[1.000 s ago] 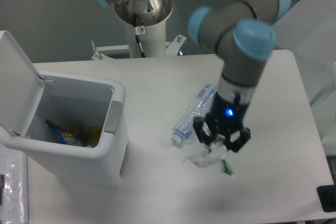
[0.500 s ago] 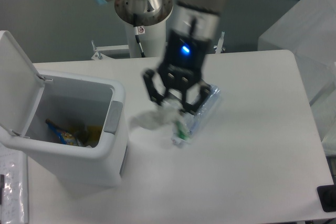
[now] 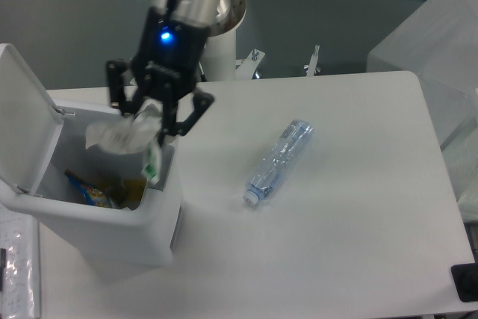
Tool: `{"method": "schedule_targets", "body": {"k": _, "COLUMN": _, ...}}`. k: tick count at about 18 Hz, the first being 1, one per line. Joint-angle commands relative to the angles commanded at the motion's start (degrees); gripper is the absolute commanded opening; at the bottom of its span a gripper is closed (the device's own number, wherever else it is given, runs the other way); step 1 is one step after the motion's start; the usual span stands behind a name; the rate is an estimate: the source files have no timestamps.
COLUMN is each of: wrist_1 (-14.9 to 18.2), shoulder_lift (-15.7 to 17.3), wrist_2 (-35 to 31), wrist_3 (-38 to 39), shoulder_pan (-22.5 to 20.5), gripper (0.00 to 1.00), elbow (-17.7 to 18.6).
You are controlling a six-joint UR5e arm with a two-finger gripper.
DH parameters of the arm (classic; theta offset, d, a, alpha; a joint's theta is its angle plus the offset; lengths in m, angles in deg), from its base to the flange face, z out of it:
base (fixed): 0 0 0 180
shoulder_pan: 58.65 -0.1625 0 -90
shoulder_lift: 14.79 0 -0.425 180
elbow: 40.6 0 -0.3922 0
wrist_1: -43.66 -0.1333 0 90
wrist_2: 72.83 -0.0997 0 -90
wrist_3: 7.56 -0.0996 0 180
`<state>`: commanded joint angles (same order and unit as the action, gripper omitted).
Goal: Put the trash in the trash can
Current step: 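Carry the tissue over the trash can opening, then open the gripper to drop the tissue into the trash can, then move the gripper back toward the clear plastic water bottle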
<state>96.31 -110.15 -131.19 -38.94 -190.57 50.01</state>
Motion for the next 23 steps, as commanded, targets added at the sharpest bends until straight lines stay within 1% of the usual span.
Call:
{"method": "schedule_targets", "body": {"k": 3, "wrist_1": 0.0, "shoulder_lift": 0.2, "wrist_2": -0.2, "wrist_3": 0.1, "shoulder_pan": 0.5, "gripper": 1.00, "elbow": 0.4}}
{"method": "schedule_targets", "body": {"k": 6, "wrist_1": 0.0, "shoulder_lift": -0.3, "wrist_2": -0.1, "wrist_3": 0.3, "shoulder_pan": 0.5, "gripper": 1.00, "elbow": -1.0}}
{"method": "schedule_targets", "body": {"k": 9, "wrist_1": 0.1, "shoulder_lift": -1.1, "wrist_2": -0.1, "wrist_3": 0.4, "shoulder_pan": -0.9, "gripper": 1.00, "elbow": -1.7}}
{"method": "schedule_targets", "body": {"k": 11, "wrist_1": 0.1, "shoulder_lift": -1.4, "wrist_2": 0.0, "wrist_3": 0.6, "shoulder_pan": -2.8, "gripper": 1.00, "elbow": -2.0}}
{"method": "schedule_targets", "body": {"k": 15, "wrist_1": 0.1, "shoulder_lift": -5.9, "wrist_2": 0.0, "wrist_3": 1.0, "shoulder_pan": -6.8, "gripper": 1.00, "elbow": -3.8}}
{"method": "schedule_targets", "body": {"k": 17, "wrist_1": 0.1, "shoulder_lift": -7.4, "wrist_2": 0.0, "wrist_3": 0.9, "shoulder_pan": -9.3, "gripper": 1.00, "elbow": -4.3}}
{"method": "schedule_targets", "body": {"k": 20, "wrist_1": 0.1, "shoulder_lift": -10.9, "wrist_2": 0.1, "wrist_3": 0.8, "shoulder_pan": -13.0, "gripper": 1.00, "elbow": -6.2}}
{"method": "schedule_targets", "body": {"k": 23, "wrist_1": 0.3, "shoulder_lift": -14.4, "wrist_2": -0.1, "wrist_3": 0.0, "shoulder_pan": -16.2, "gripper": 1.00, "elbow": -6.5}}
